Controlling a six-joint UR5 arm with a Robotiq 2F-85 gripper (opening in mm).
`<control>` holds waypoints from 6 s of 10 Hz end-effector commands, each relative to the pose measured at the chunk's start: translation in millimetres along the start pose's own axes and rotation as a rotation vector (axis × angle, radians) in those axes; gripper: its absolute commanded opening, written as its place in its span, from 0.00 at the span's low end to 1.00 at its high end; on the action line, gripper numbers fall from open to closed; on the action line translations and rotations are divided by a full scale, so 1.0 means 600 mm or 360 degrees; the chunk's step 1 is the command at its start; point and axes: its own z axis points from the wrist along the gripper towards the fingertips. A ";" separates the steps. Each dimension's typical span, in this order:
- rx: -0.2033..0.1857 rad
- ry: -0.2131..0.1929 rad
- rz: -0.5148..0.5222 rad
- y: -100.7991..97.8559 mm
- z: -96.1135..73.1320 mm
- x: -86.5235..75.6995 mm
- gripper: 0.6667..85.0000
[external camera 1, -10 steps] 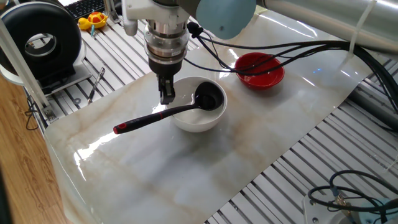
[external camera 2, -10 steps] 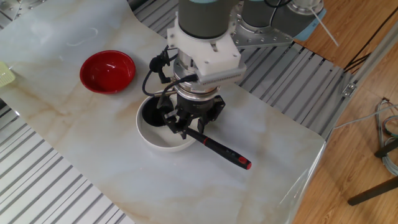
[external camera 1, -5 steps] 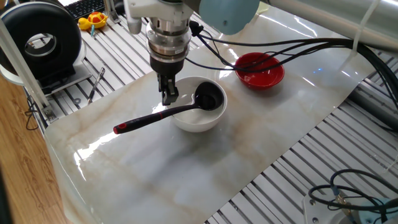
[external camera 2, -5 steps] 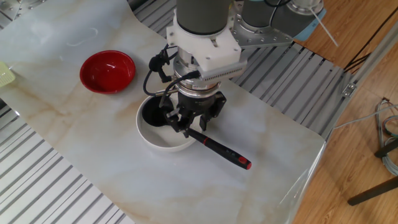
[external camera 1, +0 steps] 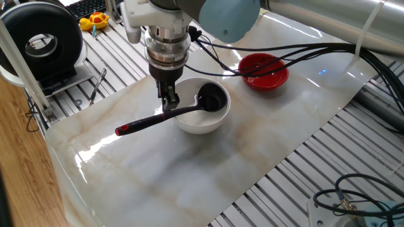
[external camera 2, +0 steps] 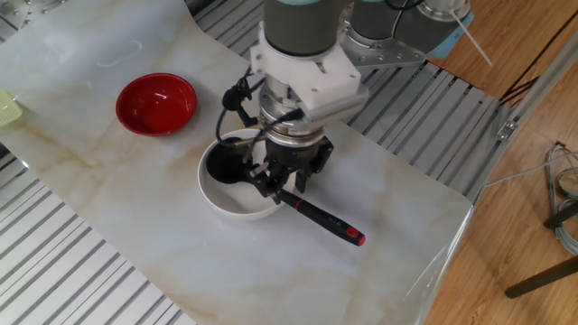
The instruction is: Scoop water with a large spoon from one bowl to another
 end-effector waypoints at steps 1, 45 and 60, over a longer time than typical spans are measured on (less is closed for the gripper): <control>-0.0037 -0.0022 -0.0099 0.007 -0.006 -0.005 0.51; -0.0035 -0.0287 -0.0290 0.052 0.053 -0.071 0.51; -0.0019 -0.0274 -0.0281 0.049 0.067 -0.057 0.49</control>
